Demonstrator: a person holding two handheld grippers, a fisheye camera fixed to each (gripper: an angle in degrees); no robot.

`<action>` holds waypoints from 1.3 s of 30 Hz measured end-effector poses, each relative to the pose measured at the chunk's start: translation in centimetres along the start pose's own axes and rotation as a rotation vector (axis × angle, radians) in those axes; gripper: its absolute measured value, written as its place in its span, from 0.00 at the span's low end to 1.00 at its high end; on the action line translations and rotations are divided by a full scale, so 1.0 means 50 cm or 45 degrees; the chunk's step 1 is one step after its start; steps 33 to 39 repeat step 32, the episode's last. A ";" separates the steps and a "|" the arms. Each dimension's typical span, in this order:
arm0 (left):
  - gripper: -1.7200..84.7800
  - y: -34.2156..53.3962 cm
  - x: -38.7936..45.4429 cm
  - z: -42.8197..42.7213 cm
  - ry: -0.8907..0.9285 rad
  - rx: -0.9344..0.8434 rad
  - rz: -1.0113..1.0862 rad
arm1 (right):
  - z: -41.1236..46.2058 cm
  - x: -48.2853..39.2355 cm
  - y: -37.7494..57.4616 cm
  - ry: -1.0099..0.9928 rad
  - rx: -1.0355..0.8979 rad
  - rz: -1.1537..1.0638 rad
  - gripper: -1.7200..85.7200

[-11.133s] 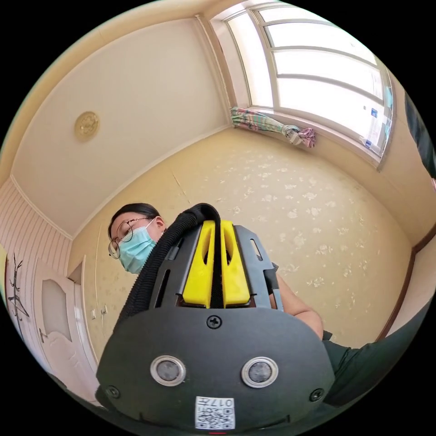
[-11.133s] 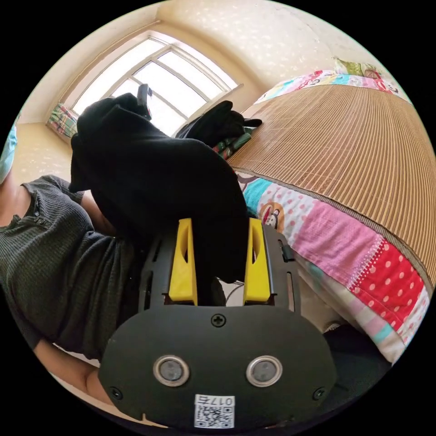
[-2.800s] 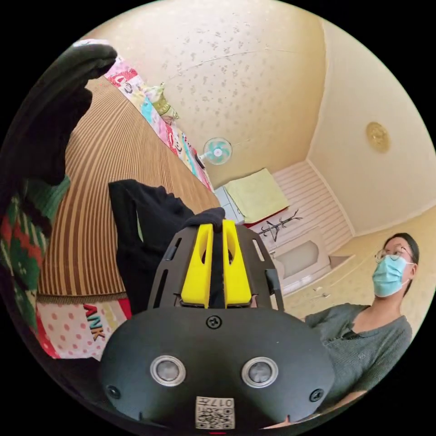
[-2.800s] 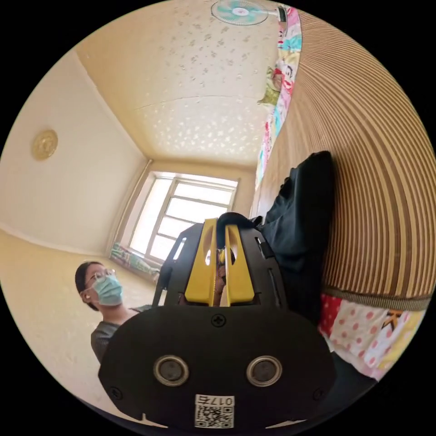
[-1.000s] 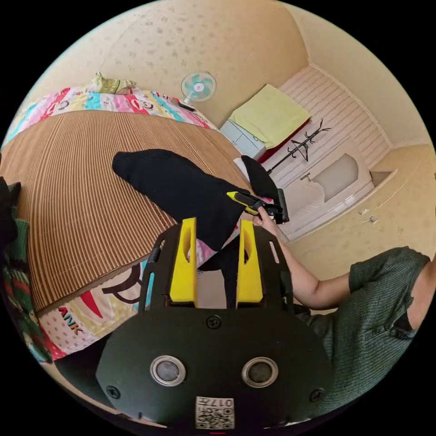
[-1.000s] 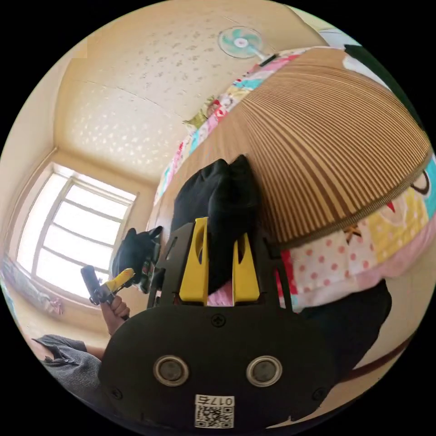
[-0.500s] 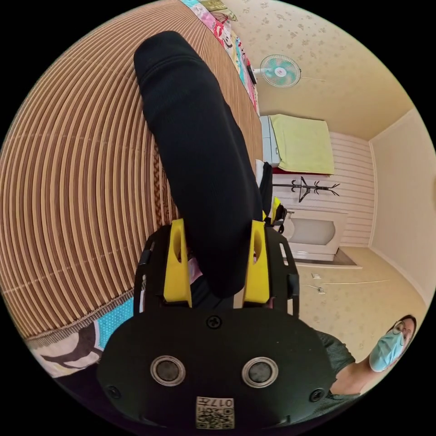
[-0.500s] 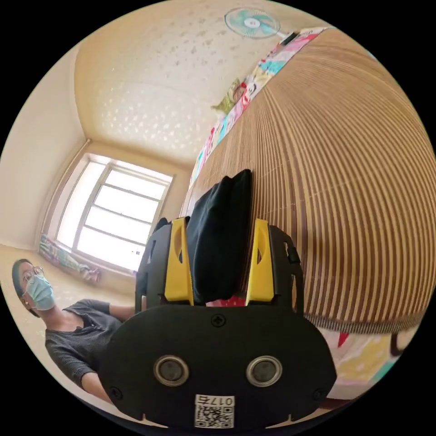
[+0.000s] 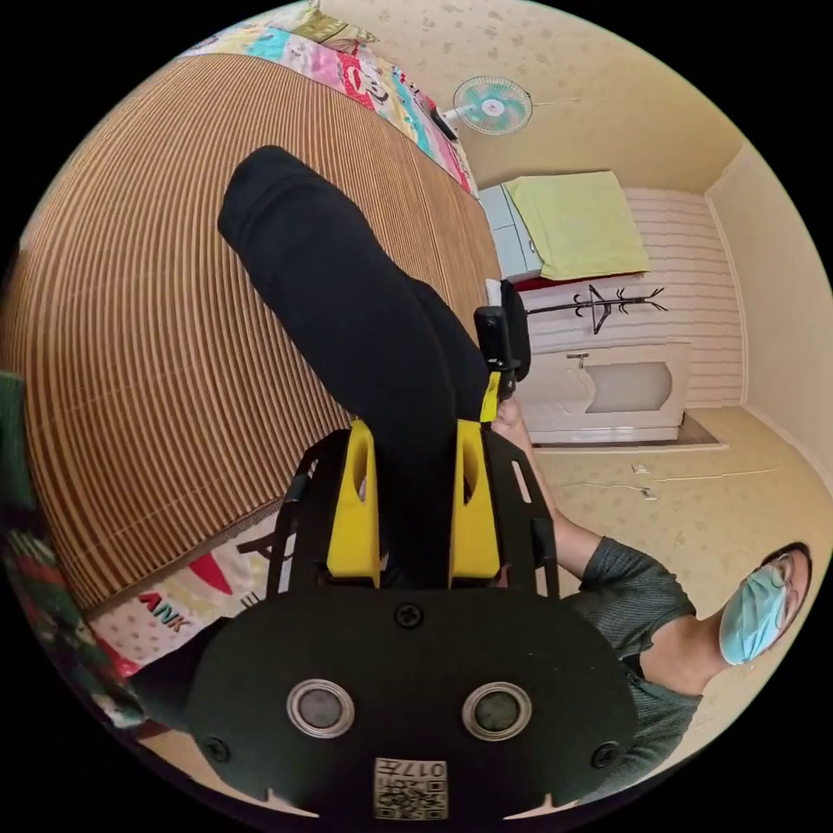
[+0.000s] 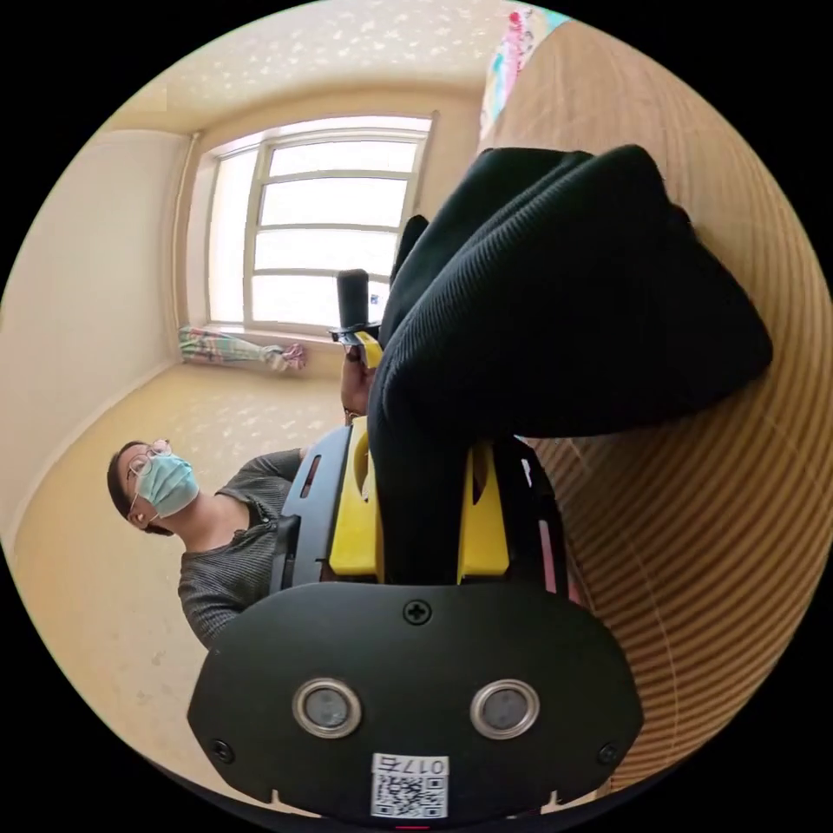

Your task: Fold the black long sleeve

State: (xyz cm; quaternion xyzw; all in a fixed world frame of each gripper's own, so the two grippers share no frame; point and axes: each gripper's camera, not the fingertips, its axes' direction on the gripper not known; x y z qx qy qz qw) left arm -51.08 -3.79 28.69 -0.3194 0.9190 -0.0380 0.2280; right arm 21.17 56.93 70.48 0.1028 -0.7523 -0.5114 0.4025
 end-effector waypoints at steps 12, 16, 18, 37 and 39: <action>0.18 0.473 0.139 -0.931 -0.653 0.714 -0.231 | 0.507 -0.445 -0.409 -0.160 -0.057 -0.399 0.19; 0.18 0.673 0.088 -0.962 -0.840 0.899 -0.420 | 0.520 -0.364 -0.384 -0.081 -0.057 -0.231 0.14; 0.17 0.781 0.073 -0.860 -0.805 0.921 -0.316 | 0.477 -0.325 -0.317 -0.110 -0.066 -0.234 0.10; 0.01 0.797 0.003 -0.123 0.011 0.737 0.090 | -0.214 -0.401 0.524 0.630 1.072 0.460 0.04; 0.01 0.797 0.003 -0.123 0.011 0.737 0.090 | -0.214 -0.401 0.524 0.630 1.072 0.460 0.04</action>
